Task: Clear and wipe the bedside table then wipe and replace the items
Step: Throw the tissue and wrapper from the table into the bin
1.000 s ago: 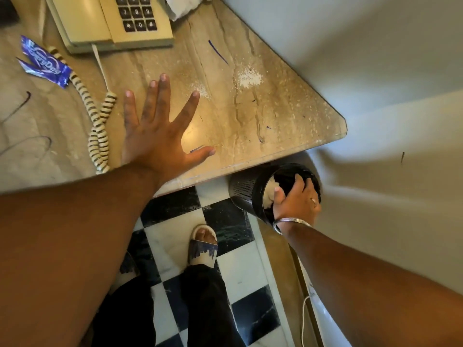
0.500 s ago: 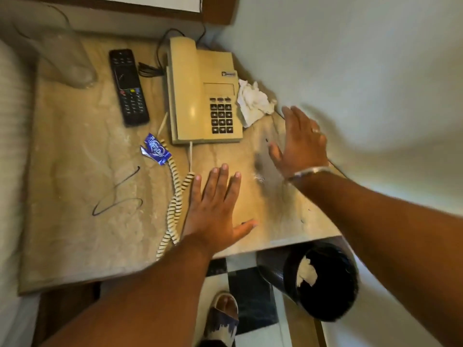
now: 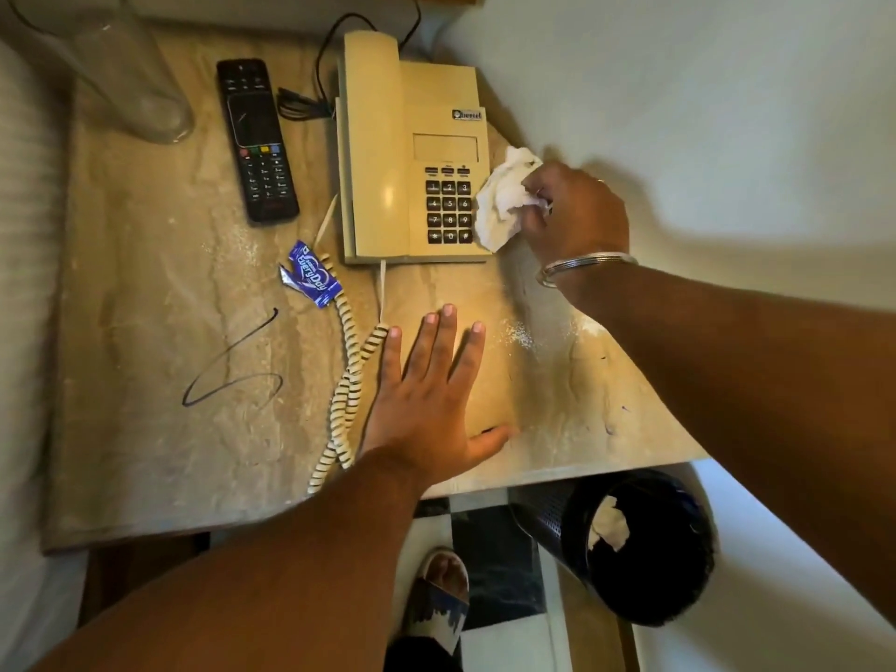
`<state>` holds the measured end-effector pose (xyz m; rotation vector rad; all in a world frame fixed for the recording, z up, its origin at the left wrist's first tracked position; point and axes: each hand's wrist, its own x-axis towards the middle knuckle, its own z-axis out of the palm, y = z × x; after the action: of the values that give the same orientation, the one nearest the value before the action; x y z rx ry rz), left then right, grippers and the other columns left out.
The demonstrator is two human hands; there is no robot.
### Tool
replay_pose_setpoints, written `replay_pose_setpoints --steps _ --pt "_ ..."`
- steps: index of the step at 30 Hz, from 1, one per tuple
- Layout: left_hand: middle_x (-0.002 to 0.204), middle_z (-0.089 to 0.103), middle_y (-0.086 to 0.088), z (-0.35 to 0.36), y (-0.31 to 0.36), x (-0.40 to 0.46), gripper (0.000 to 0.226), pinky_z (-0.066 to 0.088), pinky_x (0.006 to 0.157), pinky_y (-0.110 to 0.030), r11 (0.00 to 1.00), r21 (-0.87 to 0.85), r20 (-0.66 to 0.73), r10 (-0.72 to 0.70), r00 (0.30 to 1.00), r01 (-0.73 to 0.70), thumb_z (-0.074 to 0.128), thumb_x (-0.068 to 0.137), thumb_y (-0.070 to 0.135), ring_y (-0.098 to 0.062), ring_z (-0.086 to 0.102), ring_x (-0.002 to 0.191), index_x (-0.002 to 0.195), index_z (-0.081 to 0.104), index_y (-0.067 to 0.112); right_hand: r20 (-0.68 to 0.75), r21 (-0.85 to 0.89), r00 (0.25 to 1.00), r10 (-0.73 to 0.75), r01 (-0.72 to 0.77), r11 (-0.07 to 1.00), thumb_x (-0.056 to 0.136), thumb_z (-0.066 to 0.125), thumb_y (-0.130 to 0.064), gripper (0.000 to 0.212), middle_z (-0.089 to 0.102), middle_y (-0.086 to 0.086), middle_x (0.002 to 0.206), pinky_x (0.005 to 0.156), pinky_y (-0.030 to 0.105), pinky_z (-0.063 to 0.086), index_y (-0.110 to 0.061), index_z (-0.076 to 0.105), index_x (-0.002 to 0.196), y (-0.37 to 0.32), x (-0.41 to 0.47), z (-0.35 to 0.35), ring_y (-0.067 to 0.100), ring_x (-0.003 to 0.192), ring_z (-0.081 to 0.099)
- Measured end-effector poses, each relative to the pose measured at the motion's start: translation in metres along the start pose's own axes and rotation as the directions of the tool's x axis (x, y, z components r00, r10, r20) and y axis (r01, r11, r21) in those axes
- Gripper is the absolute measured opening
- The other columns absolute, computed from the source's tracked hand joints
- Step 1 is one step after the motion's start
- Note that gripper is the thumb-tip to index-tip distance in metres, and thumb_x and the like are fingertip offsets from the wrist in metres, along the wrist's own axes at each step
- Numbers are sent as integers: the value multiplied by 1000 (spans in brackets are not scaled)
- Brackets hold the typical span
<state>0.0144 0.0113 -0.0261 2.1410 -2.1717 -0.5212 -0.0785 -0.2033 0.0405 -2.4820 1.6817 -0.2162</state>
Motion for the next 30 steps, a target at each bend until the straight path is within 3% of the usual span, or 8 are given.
replay_pose_setpoints --steps 5,8,10,13,19,26,28,30 --pt "165 -15 -17 -3 3 0 108 -7 120 -60 1000 24 13 -1 1000 1 24 81 87 -34 -8 153 158 -8 19 -75 269 997 25 -4 963 84 59 -27 18 67 -6 93 69 27 48 -21 64 100 8 -64 -38 13 80 58" --pt "164 -20 -16 -6 -1 4 107 -6 120 -60 998 47 18 -37 999 36 22 81 86 -33 -12 153 158 -12 20 -80 347 993 83 -50 936 81 59 -21 18 66 -3 89 68 32 51 -18 66 97 25 -108 -49 14 77 58" --pt "165 -18 -16 -4 2 1 107 -4 120 -60 998 50 34 -29 999 27 22 80 86 -33 -12 153 158 -9 21 -47 309 993 109 -89 947 79 59 -18 19 65 -1 87 66 37 51 -16 66 96 46 -148 -56 17 75 59" --pt "166 -15 -15 0 5 -1 109 -4 120 -60 996 85 44 -44 998 40 22 77 88 -33 -10 153 159 -5 20 -24 201 990 136 -129 971 75 60 -15 23 67 4 86 66 27 46 -12 67 96 81 -207 -63 21 73 61" --pt "166 -9 -15 7 6 1 111 0 121 -59 989 145 11 -40 999 38 21 77 90 -33 -5 154 159 -4 18 90 0 915 393 -394 919 73 56 -17 25 69 6 93 66 31 47 -14 67 95 147 -313 -48 30 77 62" --pt "166 2 -18 8 5 2 109 7 120 -61 985 168 -64 -19 998 29 24 79 88 -35 4 153 158 6 16 290 -174 718 633 -611 772 82 55 -17 25 64 13 104 72 37 48 -15 63 105 182 -359 49 36 90 60" --pt "166 5 -19 7 5 2 109 7 120 -62 987 162 -80 -3 997 16 25 79 88 -37 6 153 158 9 15 367 -237 617 696 -662 711 82 57 -21 30 61 13 113 81 41 49 -18 60 112 186 -358 77 37 100 58" --pt "165 6 -20 10 4 2 109 8 120 -63 988 157 -89 11 996 3 25 79 88 -38 7 152 157 11 14 503 -350 443 742 -680 644 76 67 -20 56 55 13 126 91 44 46 -19 47 128 190 -363 105 38 113 53"
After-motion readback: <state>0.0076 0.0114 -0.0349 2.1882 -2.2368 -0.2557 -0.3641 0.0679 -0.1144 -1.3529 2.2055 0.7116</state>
